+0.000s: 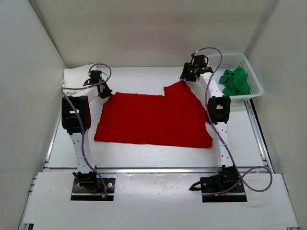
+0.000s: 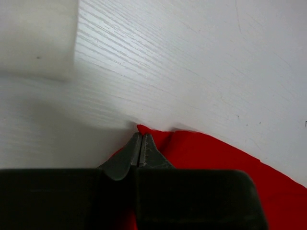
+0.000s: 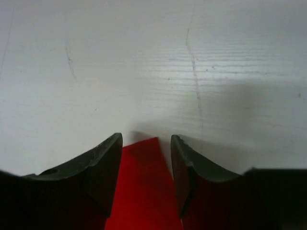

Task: Fold and stack the t-shirts
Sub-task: Grap the side of the flattened tshirt furthest away from the robot with both arms

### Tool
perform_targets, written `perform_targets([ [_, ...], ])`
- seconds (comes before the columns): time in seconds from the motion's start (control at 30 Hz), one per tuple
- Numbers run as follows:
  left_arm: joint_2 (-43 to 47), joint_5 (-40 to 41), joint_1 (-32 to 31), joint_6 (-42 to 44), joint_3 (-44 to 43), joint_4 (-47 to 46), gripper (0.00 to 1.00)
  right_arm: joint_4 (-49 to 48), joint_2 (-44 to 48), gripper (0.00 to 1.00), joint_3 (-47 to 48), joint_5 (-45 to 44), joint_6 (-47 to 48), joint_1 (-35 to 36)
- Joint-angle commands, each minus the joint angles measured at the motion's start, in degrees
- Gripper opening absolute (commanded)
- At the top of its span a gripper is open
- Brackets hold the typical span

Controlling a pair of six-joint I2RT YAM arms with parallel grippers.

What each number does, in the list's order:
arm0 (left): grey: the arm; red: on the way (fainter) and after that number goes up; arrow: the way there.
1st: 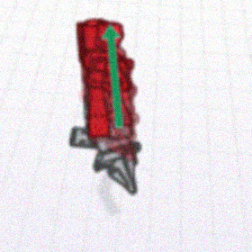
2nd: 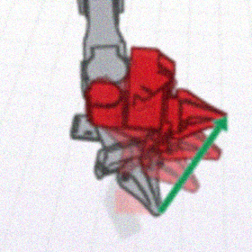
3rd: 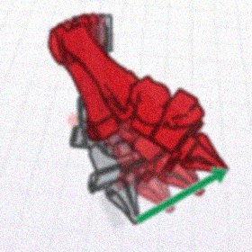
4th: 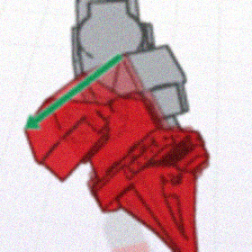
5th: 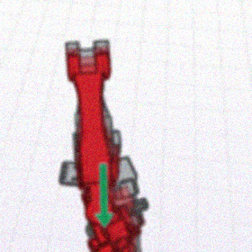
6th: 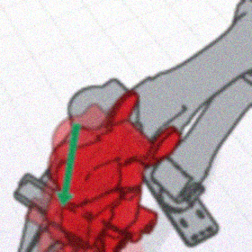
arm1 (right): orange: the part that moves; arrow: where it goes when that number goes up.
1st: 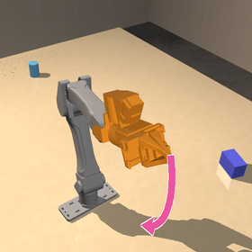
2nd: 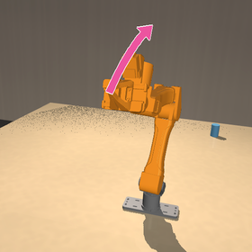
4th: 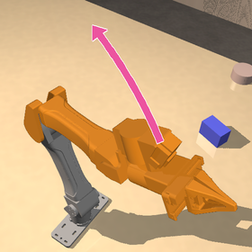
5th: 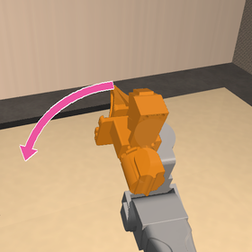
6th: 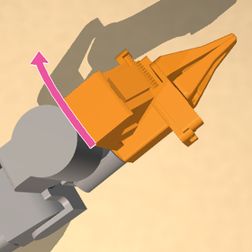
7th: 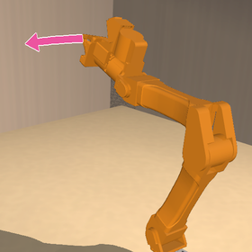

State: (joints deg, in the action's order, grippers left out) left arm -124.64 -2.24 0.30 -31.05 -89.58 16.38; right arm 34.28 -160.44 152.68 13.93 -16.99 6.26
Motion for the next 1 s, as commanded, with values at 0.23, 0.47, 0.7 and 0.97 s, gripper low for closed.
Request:
perform_targets([
  [0.23,8.9,-2.5,1.6,-1.6,4.4,-3.9,0.00,6.1,0.9,0.06,2.6,1.6,0.2,1.1],
  [0.47,12.0,-3.3,1.6,-2.3,7.0,-5.7,0.00,15.2,8.2,0.00,5.5,1.4,4.1,0.1],
  [0.7,16.4,-5.3,2.3,-3.3,12.8,-8.4,0.00,22.1,23.1,0.00,-9.5,-3.2,8.3,1.4],
  [0.97,21.1,-8.2,5.1,-5.9,20.2,-11.3,0.00,14.9,47.6,0.00,-45.4,-4.7,7.5,2.3],
])
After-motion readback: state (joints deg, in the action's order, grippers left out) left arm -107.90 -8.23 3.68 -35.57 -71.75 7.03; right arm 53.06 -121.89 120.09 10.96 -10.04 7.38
